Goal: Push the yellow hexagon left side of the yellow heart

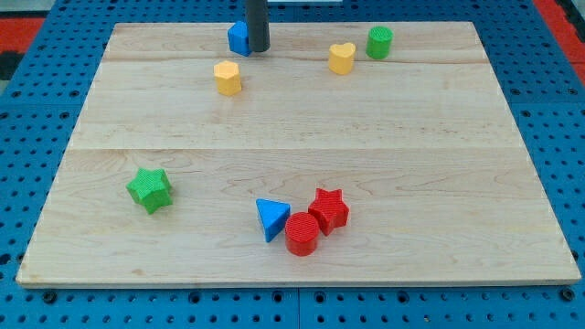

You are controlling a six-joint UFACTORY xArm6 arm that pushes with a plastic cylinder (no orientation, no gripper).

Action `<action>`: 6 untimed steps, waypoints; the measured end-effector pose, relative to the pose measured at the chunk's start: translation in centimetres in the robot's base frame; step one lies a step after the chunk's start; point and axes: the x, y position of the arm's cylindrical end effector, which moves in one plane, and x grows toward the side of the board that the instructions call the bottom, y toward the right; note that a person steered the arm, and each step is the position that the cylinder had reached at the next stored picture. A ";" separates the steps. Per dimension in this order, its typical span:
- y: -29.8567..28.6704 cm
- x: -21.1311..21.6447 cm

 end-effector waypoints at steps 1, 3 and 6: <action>-7.3 -0.3; -14.7 9.0; -2.7 5.7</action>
